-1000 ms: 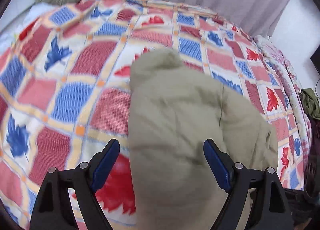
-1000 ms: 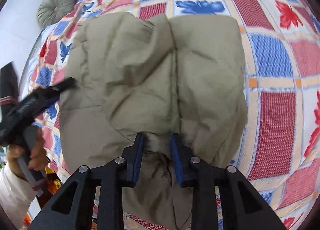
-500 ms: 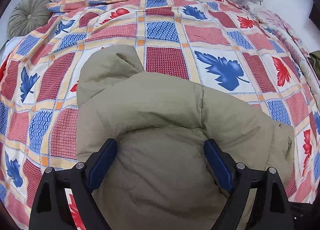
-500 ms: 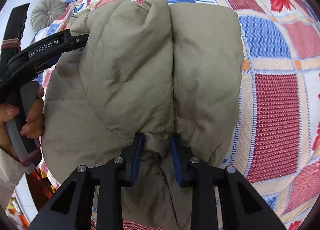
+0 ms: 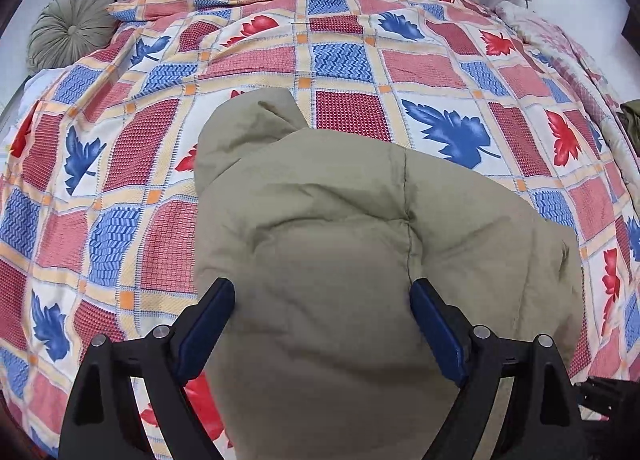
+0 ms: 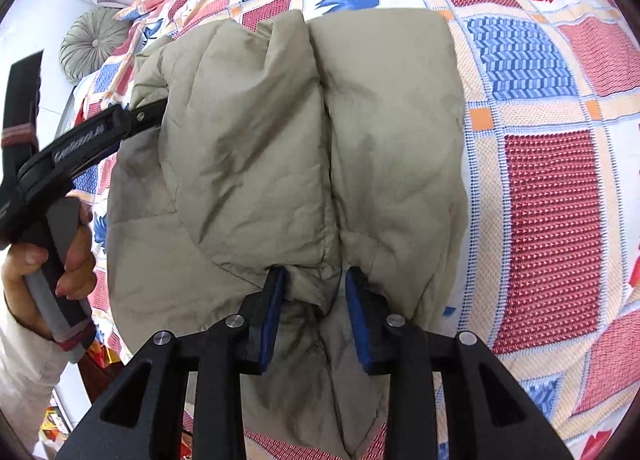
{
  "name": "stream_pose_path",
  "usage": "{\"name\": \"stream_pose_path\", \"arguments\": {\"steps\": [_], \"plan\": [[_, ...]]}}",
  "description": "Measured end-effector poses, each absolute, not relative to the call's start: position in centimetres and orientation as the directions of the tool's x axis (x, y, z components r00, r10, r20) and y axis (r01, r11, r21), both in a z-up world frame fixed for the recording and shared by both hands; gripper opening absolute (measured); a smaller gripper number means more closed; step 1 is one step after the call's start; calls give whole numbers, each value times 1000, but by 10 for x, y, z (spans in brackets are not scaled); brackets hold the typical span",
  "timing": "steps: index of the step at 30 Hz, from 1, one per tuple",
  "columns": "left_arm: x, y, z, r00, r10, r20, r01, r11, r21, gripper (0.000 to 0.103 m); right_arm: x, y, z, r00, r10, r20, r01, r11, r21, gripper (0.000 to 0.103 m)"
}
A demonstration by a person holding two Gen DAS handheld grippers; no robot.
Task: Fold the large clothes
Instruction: 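Lower the rolled bundle onto the quilt and press it flat with both grippers, then open both grippers and pull them back from the folded jacket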
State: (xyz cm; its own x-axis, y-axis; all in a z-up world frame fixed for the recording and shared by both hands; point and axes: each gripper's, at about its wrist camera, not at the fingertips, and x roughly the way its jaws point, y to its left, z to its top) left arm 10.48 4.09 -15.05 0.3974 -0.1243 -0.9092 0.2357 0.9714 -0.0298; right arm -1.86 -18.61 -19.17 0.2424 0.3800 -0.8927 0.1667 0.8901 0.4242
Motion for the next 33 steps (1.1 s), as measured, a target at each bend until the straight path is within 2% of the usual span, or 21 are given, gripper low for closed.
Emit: {"name": "stream_pose_path", "arguments": {"steps": [4,7,9,13,20,27,33], "plan": [[79,66,-137,400,-126,-908,218,975,-40,90,-24,-185,-180,252,370,-894,170,893,417,36],[57,88,-134,369,-145,-918,186,979,-80,99,-29,-185,-171,256,360,-897,170,897,408,36],[43,100,-132,357,-138,-924,164,983,-84,101,-36,-184,-164,254,360,-898,176,895,409,36],[18,116,-132,305,-140,-942,124,987,-106,101,-50,-184,-151,245,354,-902,185,897,402,49],[-15,121,-126,252,-111,-961,102,991,-87,102,-66,-177,-131,222,346,-912,204,898,390,52],[-36,119,-91,277,-69,-958,137,990,-32,102,-79,-166,-97,224,322,-920,192,911,366,81],[-41,123,-58,303,-69,-950,120,992,-34,102,-83,-158,-62,246,244,-938,182,939,292,83]]}}
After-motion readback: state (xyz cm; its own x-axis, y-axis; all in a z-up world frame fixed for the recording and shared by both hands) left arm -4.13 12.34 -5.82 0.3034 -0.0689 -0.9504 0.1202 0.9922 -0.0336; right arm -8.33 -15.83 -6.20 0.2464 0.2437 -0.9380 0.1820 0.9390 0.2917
